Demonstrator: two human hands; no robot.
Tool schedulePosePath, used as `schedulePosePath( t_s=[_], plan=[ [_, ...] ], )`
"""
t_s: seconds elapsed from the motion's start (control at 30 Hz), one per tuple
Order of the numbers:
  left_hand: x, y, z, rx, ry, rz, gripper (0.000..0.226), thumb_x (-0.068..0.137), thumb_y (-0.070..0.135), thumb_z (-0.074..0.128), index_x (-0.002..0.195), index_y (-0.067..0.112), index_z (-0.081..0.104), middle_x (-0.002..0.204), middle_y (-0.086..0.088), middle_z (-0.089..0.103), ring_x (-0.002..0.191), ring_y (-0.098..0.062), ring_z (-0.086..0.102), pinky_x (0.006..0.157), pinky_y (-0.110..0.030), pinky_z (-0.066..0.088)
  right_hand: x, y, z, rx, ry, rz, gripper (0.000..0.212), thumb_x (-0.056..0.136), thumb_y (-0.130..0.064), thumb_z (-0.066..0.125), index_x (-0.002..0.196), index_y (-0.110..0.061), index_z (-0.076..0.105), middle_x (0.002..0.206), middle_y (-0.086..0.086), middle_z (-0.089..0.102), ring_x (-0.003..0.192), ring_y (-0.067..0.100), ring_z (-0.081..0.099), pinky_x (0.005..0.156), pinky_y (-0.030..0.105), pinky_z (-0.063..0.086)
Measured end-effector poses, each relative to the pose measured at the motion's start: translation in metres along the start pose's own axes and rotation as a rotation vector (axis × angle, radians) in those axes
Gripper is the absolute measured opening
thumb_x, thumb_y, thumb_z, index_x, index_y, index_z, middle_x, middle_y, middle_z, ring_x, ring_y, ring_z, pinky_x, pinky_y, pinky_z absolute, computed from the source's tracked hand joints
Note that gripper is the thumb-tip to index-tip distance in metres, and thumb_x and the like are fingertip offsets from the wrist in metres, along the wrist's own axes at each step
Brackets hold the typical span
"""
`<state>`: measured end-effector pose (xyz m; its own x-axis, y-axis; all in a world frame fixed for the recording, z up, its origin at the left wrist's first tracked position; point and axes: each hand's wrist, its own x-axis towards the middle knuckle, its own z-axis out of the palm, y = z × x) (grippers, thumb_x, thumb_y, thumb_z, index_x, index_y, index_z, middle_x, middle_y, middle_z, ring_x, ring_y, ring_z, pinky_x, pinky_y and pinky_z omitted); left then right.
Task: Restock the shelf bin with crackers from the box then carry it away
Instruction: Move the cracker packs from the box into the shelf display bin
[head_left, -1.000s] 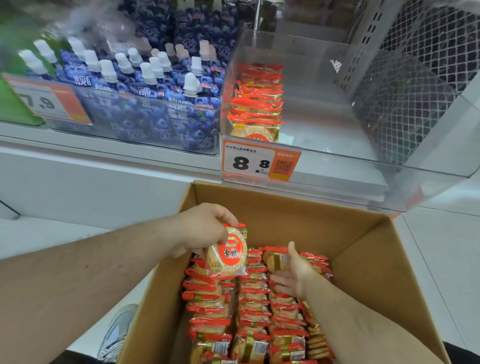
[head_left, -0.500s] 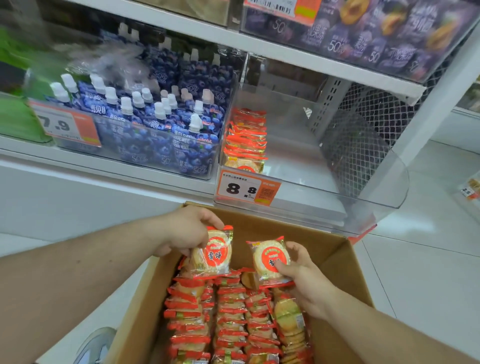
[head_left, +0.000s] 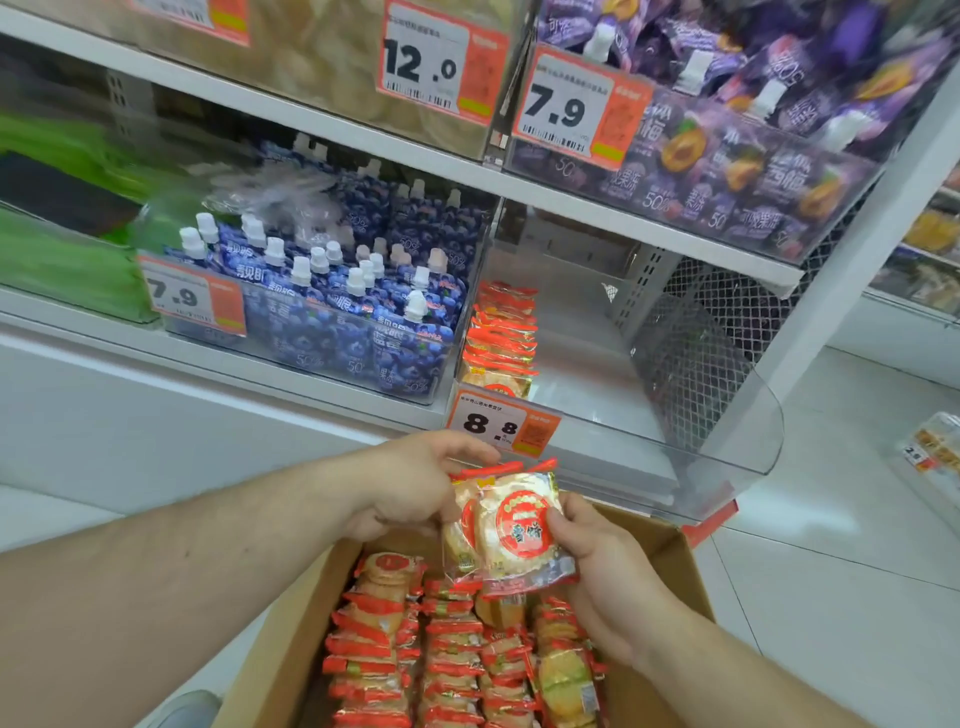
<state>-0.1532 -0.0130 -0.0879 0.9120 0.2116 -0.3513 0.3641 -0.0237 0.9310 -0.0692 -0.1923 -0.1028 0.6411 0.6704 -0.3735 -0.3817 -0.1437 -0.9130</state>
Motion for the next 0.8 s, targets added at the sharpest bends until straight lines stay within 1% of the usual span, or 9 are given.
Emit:
schedulePosePath(
  t_s=[0.07,0.17,0.33,0.43,0.5,0.63,0.67,0.73,0.8],
  plan=[
    [-0.003,0.003,0.003,-0.009,-0.028,0.037,0.071,0.075,-0.026,0.051,0.125,0.023,0.056,0.12,-0.008,0.062,0.101,-0.031,0.065,0.081,-0.043,0.054,0.001,0.001,0.006,-0.044,0.028,-0.015,0.025,0.101,-0.017,0.045,0.124,-0.011,0.051,0.108,0.012,0.072,0.098,0.026,0.07,0.079,0.036,0.055],
    [-0.006,0.005,0.004,-0.045,-0.056,0.058,0.066,0.075,-0.02,0.063,0.125,0.023,0.056,0.118,-0.021,0.065,0.107,-0.037,0.064,0.092,-0.048,0.053,0.002,0.002,0.012,-0.103,0.047,-0.048,0.024,0.1,-0.02,0.047,0.123,-0.013,0.047,0.105,0.01,0.073,0.095,0.023,0.071,0.081,0.037,0.055],
    [-0.007,0.008,-0.001,-0.107,-0.042,0.1,0.056,0.081,-0.015,0.063,0.122,0.021,0.057,0.115,-0.024,0.066,0.104,-0.036,0.066,0.092,-0.05,0.053,0.0,-0.005,0.014,-0.077,0.004,-0.141,0.032,0.095,-0.013,0.054,0.125,-0.022,0.045,0.114,0.011,0.069,0.098,0.027,0.07,0.081,0.041,0.056],
    [-0.007,0.013,-0.004,-0.093,-0.032,0.146,0.06,0.079,-0.016,0.064,0.12,0.027,0.058,0.119,-0.024,0.061,0.103,-0.037,0.066,0.09,-0.049,0.055,-0.001,-0.016,0.008,-0.212,-0.044,-0.245,0.062,0.083,-0.018,0.073,0.134,-0.025,0.04,0.122,0.007,0.064,0.102,0.019,0.068,0.078,0.03,0.056],
    [-0.007,0.017,-0.004,-0.073,-0.032,0.185,0.063,0.076,-0.018,0.065,0.115,0.032,0.06,0.122,-0.02,0.059,0.103,-0.038,0.066,0.088,-0.051,0.055,-0.002,-0.023,0.005,-0.365,-0.068,-0.31,0.08,0.071,-0.018,0.08,0.137,-0.031,0.036,0.124,0.002,0.061,0.103,0.013,0.067,0.078,0.029,0.056],
    [-0.011,0.024,-0.002,-0.053,-0.043,0.268,0.073,0.072,-0.018,0.067,0.125,0.032,0.053,0.119,-0.011,0.063,0.099,-0.032,0.068,0.085,-0.053,0.056,-0.002,-0.042,0.004,-0.682,-0.059,-0.488,0.072,0.07,-0.011,0.081,0.125,-0.039,0.046,0.111,-0.004,0.067,0.097,0.015,0.069,0.082,0.035,0.058],
    [-0.013,0.028,-0.001,-0.074,-0.015,0.302,0.073,0.073,-0.016,0.069,0.127,0.031,0.051,0.118,-0.008,0.062,0.1,-0.029,0.068,0.085,-0.049,0.057,-0.002,-0.052,0.002,-0.717,-0.034,-0.541,0.067,0.067,-0.013,0.081,0.12,-0.039,0.049,0.107,-0.004,0.067,0.094,0.016,0.069,0.081,0.034,0.058],
    [-0.014,0.033,-0.002,-0.055,0.145,0.41,0.065,0.075,-0.007,0.072,0.124,0.03,0.05,0.117,0.002,0.057,0.099,-0.018,0.065,0.08,-0.036,0.059,0.0,-0.078,-0.005,-0.77,0.066,-0.662,0.062,0.062,-0.015,0.082,0.11,-0.041,0.052,0.1,-0.002,0.068,0.091,0.019,0.069,0.078,0.035,0.057],
    [-0.01,0.035,-0.007,0.022,0.351,0.512,0.056,0.077,0.002,0.072,0.118,0.032,0.051,0.117,0.007,0.051,0.088,-0.006,0.062,0.069,-0.021,0.055,0.005,-0.107,-0.015,-0.744,0.161,-0.722,0.062,0.066,-0.003,0.084,0.102,-0.041,0.053,0.095,0.001,0.069,0.087,0.021,0.07,0.079,0.038,0.057]
  ],
)
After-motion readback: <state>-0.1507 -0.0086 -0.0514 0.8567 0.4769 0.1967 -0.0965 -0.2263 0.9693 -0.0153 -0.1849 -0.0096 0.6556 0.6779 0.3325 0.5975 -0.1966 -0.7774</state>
